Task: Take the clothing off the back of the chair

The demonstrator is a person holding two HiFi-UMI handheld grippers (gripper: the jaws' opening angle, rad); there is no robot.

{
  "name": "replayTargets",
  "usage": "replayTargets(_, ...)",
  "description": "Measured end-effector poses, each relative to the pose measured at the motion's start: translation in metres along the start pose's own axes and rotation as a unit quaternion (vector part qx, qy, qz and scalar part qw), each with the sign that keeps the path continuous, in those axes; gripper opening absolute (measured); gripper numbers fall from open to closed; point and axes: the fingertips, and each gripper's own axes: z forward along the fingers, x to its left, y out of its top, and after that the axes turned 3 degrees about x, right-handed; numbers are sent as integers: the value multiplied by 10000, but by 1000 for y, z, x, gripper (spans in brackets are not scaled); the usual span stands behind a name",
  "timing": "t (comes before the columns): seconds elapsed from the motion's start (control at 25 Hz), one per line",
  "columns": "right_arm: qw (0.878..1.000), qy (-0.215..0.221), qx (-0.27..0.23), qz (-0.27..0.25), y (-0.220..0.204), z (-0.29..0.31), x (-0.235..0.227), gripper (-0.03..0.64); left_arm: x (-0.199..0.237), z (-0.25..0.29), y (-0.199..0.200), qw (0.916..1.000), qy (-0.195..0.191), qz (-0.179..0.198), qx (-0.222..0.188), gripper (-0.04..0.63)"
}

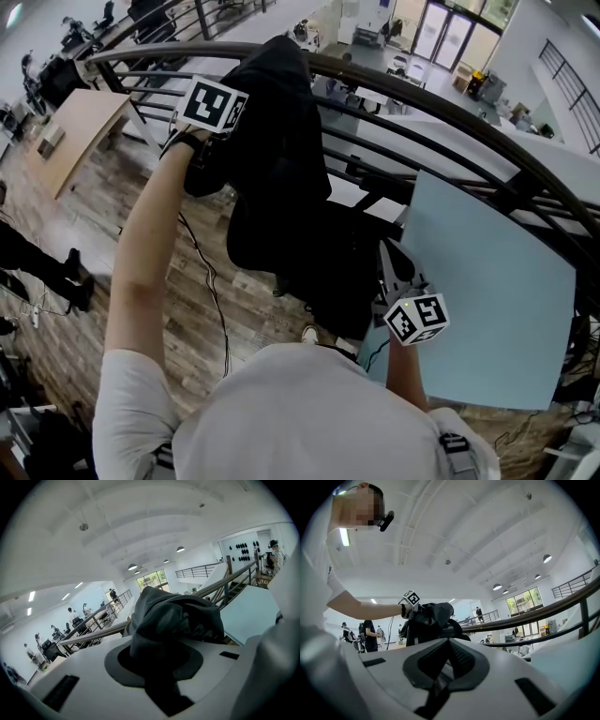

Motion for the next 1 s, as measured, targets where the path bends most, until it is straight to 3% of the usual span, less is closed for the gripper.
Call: replayTargets(1.0,9993,219,-191,-227,14,-19,41,20,44,-106,30,9911,847,-179,-1007,92)
